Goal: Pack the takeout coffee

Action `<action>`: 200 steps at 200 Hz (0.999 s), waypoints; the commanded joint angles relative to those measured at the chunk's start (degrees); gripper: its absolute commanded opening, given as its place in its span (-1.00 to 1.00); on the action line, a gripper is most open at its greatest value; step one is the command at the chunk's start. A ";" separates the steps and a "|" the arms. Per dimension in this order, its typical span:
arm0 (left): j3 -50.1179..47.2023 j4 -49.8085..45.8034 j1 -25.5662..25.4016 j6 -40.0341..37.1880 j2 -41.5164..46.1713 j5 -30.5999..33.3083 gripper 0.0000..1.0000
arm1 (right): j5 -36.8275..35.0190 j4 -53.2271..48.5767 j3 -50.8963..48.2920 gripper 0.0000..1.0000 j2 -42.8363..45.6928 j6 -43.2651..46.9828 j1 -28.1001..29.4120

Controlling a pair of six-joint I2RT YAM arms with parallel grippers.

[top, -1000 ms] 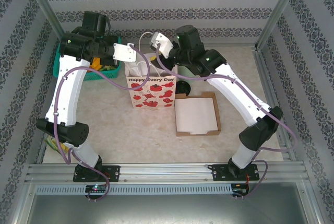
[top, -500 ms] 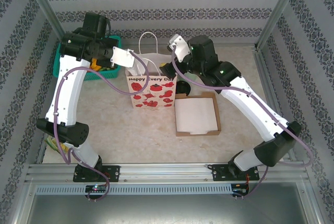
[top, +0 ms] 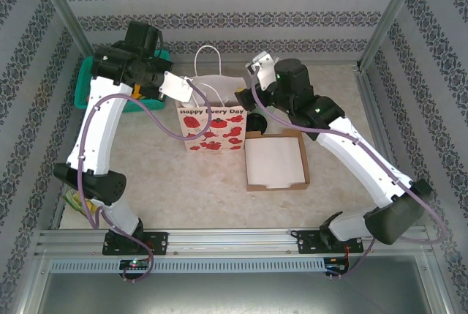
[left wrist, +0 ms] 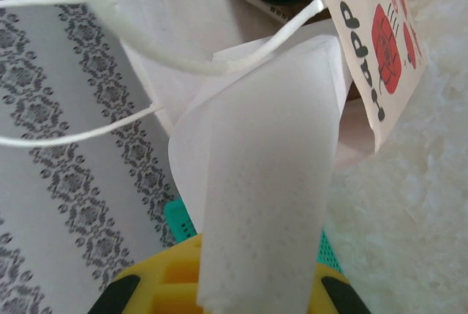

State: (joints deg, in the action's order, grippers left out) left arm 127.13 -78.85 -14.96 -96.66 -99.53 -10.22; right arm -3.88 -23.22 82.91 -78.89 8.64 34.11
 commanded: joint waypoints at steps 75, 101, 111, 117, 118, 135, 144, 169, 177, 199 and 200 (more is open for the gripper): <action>-2.48 2.84 -2.58 -1.78 -5.23 -2.60 -1.00 | -3.00 1.74 -5.54 0.96 5.04 -3.19 -0.14; -1.36 3.20 -2.53 -1.20 -4.74 -2.24 -0.99 | -3.32 1.74 -6.26 0.96 5.92 -3.38 -0.18; -0.49 2.64 -2.57 -0.82 -4.33 -2.66 -0.74 | -3.42 1.77 -6.51 0.96 6.16 -3.62 -0.20; 0.05 2.21 -2.53 -0.69 -4.08 -2.91 -0.54 | -3.51 1.77 -6.67 0.95 6.27 -3.70 -0.14; 0.09 2.12 -2.57 -0.70 -4.05 -2.94 -0.52 | -3.55 1.73 -6.65 0.96 6.28 -3.71 -0.12; 1.07 0.91 -2.55 -0.64 -3.08 -3.73 -0.41 | -3.47 1.78 -6.71 0.95 6.47 -3.94 -0.09; 1.27 0.50 -2.49 -0.50 -2.47 -3.92 -0.40 | -3.42 1.95 -6.77 0.95 6.56 -4.06 -0.09; 1.09 -0.50 -2.45 -0.57 -1.03 -3.76 -0.36 | -3.42 2.03 -6.89 0.96 6.82 -4.12 0.06; 0.97 -0.73 -2.48 -0.54 -0.64 -3.76 -0.36 | -3.43 2.04 -6.89 0.96 6.99 -4.16 0.13; 0.93 -1.04 -2.41 -0.13 0.27 -3.80 -0.37 | -3.55 2.25 -7.15 0.95 7.34 -4.38 0.30; 0.93 -1.00 -2.38 -0.12 0.33 -3.82 -0.37 | -3.53 2.23 -7.20 0.96 7.39 -4.40 0.28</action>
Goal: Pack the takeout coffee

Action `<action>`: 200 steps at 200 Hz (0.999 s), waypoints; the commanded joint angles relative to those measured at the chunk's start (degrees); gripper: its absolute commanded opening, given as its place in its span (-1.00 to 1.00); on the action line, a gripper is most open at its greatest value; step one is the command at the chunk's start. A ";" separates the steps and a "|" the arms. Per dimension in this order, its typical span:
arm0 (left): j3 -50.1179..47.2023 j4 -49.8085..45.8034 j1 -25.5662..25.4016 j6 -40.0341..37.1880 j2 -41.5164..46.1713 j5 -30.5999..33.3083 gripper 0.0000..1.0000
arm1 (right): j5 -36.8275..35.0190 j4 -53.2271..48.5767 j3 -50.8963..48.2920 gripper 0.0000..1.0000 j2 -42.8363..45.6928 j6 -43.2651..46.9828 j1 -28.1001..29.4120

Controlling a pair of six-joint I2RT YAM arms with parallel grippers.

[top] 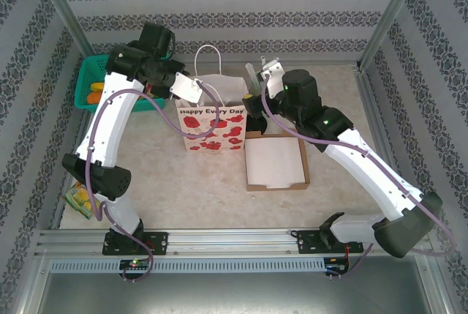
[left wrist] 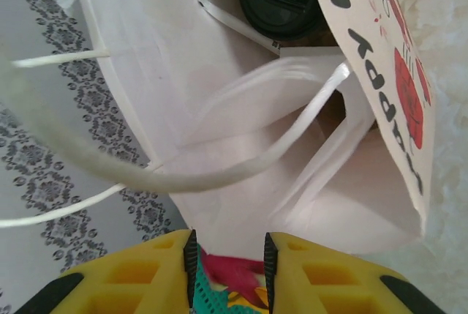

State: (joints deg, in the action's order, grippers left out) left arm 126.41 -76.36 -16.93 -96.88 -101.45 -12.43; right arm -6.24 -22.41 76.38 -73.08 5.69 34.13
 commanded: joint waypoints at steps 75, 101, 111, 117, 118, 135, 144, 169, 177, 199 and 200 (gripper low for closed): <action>1.13 8.02 1.87 17.53 6.50 -12.50 0.25 | -3.66 5.76 -3.28 0.96 2.53 -6.81 0.32; -11.28 26.07 3.95 30.63 14.29 -17.77 0.77 | -6.28 7.21 -3.96 0.96 1.73 -9.65 0.02; -17.94 34.71 4.19 35.07 17.83 -18.31 0.96 | -8.00 7.21 -3.99 0.96 1.54 -10.71 -0.27; -21.52 39.05 4.40 37.09 19.81 -18.56 0.99 | -9.05 7.57 -4.17 0.96 1.53 -11.59 -0.50; -22.06 39.73 4.42 37.41 20.16 -18.63 0.99 | -9.23 7.61 -4.20 0.96 1.49 -11.72 -0.53; -30.95 51.09 4.53 44.48 24.75 -17.32 0.99 | -12.07 8.51 -5.02 0.96 1.69 -14.19 -1.45; -35.02 56.81 4.54 48.37 26.79 -15.57 0.99 | -13.23 9.06 -5.64 0.96 1.92 -15.63 -2.13; -44.02 72.49 4.62 61.77 30.69 -7.90 0.99 | -14.92 11.20 -8.71 0.96 3.06 -20.40 -4.59; -45.04 74.93 4.62 66.90 31.24 -4.07 0.99 | -15.35 11.95 -10.02 0.96 3.52 -22.15 -5.58; -48.45 78.62 4.62 81.05 33.52 9.09 0.99 | -16.54 13.56 -13.71 0.96 5.24 -26.53 -7.85; -48.72 78.81 4.62 81.54 33.65 9.66 0.99 | -16.62 13.59 -14.06 0.96 5.32 -26.53 -7.94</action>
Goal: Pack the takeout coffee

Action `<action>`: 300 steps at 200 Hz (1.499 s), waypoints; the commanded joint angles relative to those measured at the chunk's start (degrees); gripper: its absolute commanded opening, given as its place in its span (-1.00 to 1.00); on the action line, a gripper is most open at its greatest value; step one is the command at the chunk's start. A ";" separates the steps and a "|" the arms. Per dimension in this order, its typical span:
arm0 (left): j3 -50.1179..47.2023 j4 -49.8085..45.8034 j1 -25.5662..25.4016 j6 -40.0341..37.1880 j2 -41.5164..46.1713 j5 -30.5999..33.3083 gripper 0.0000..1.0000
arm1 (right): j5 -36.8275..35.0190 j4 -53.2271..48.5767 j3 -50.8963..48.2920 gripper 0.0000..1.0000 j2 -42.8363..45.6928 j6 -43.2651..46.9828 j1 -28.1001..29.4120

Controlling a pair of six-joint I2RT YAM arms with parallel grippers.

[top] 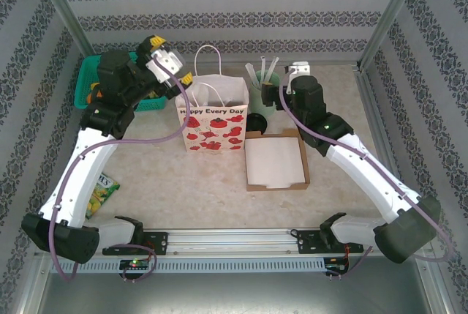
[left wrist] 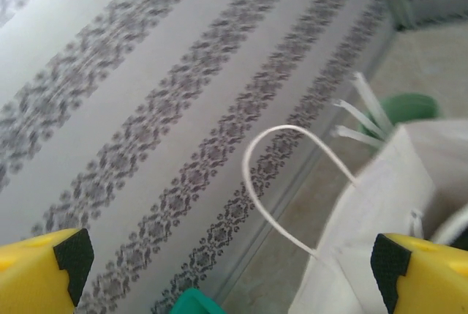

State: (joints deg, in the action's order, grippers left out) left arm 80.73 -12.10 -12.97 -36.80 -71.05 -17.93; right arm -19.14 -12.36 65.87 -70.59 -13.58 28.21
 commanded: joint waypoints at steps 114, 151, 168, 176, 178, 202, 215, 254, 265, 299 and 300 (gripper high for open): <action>-35.67 10.97 3.40 53.07 12.86 68.89 0.99 | -8.68 4.58 -18.94 0.96 11.88 -14.10 -14.67; -45.26 13.37 10.11 60.79 11.20 64.54 0.99 | -6.91 7.34 -25.52 0.96 14.04 -9.15 -18.93; -48.61 17.02 11.84 59.20 9.94 62.08 0.99 | -3.82 8.17 -27.85 0.96 13.61 -6.52 -21.64; -50.08 19.25 12.63 57.77 9.35 59.92 0.99 | -1.40 9.02 -28.97 0.96 13.13 -5.34 -22.89; -50.37 19.93 12.80 57.38 9.17 59.24 0.99 | -0.90 9.44 -29.31 0.96 13.02 -5.12 -23.17; -53.54 26.96 14.86 51.25 6.66 49.80 0.99 | 5.77 14.63 -32.84 0.96 11.17 -2.23 -25.60; -54.98 30.74 16.20 48.58 4.36 44.78 0.99 | 8.14 19.17 -35.05 0.96 9.80 -0.02 -25.96; -56.79 44.86 17.97 42.71 -6.15 21.94 0.99 | 13.69 26.62 -36.51 0.96 2.38 3.58 -26.89; -54.59 44.01 17.92 42.52 -8.49 19.41 0.99 | 14.78 28.66 -36.51 0.96 0.58 4.29 -26.89; -54.60 50.69 17.08 41.39 -13.57 14.84 0.99 | 17.18 34.04 -36.91 0.96 -3.13 6.96 -26.88; -54.79 51.13 17.09 41.33 -13.63 14.67 0.99 | 17.14 34.32 -37.02 0.96 -3.23 7.06 -26.89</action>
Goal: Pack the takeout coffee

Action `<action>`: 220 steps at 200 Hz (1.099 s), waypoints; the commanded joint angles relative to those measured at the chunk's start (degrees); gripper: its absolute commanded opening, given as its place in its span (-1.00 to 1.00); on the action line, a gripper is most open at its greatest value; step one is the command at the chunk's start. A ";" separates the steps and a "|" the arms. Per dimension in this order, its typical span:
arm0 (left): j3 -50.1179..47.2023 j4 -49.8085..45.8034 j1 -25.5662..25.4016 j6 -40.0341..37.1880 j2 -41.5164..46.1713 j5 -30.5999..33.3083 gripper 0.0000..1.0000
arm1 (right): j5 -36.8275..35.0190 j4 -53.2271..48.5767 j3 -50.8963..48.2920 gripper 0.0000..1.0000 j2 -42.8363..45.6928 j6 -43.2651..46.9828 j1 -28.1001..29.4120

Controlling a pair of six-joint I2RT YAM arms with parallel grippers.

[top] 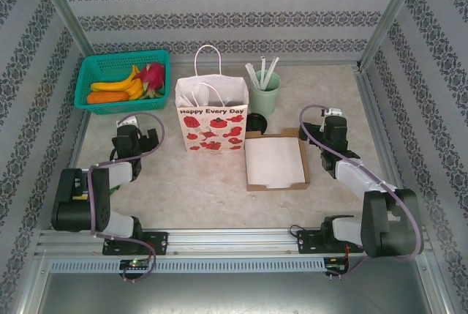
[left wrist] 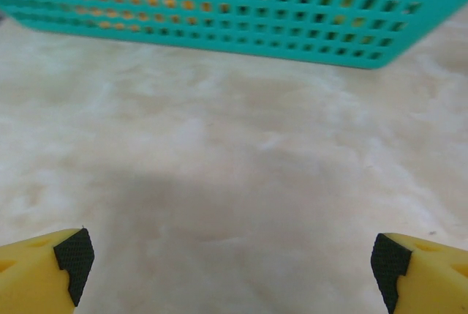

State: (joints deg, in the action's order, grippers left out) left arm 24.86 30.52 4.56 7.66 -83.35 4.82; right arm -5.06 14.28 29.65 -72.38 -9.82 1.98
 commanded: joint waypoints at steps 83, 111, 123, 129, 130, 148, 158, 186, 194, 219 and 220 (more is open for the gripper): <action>-2.51 19.58 -6.05 -4.47 -5.93 6.52 0.99 | -0.10 19.49 -2.90 0.96 -6.10 8.70 1.54; -2.48 19.30 -6.05 -4.50 -5.86 6.52 0.99 | -4.54 25.48 -4.19 0.96 -8.19 10.97 3.16; -2.58 19.74 -6.05 -4.56 -5.91 6.52 0.99 | -6.45 29.61 -6.41 0.96 -8.49 11.31 3.85; -2.54 19.44 -6.05 -4.51 -5.85 6.52 0.99 | -7.31 33.00 -8.01 0.96 -8.45 11.47 4.24; -2.54 19.51 -6.05 -4.50 -5.85 6.52 0.99 | -7.41 33.53 -8.33 0.96 -8.46 11.48 4.29; -2.58 19.65 -6.05 -4.54 -5.95 6.52 0.99 | -8.10 41.57 -13.32 0.96 -8.72 11.73 4.78; -2.54 19.58 -6.05 -4.57 -5.91 6.56 0.99 | -7.68 43.32 -14.06 0.96 -9.07 12.01 4.99; -2.54 19.62 -6.05 -4.52 -5.87 6.52 0.99 | -5.69 42.23 -12.89 0.96 -10.64 10.60 3.34; -2.54 19.61 -6.05 -4.55 -5.88 6.54 0.99 | -5.56 45.16 -13.16 0.96 -13.27 10.17 2.94; -2.54 19.66 -6.05 -4.58 -5.99 6.52 0.99 | -6.80 38.72 -10.31 0.96 -13.37 8.95 2.54; -2.54 19.66 -6.05 -4.58 -6.01 6.52 0.99 | -7.11 38.76 -10.27 0.96 -13.47 8.91 2.61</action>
State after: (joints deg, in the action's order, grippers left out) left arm 21.61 47.48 -1.15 3.60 -89.43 10.74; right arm -10.94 54.78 17.06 -86.48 1.28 5.34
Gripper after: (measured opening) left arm 0.993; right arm 0.980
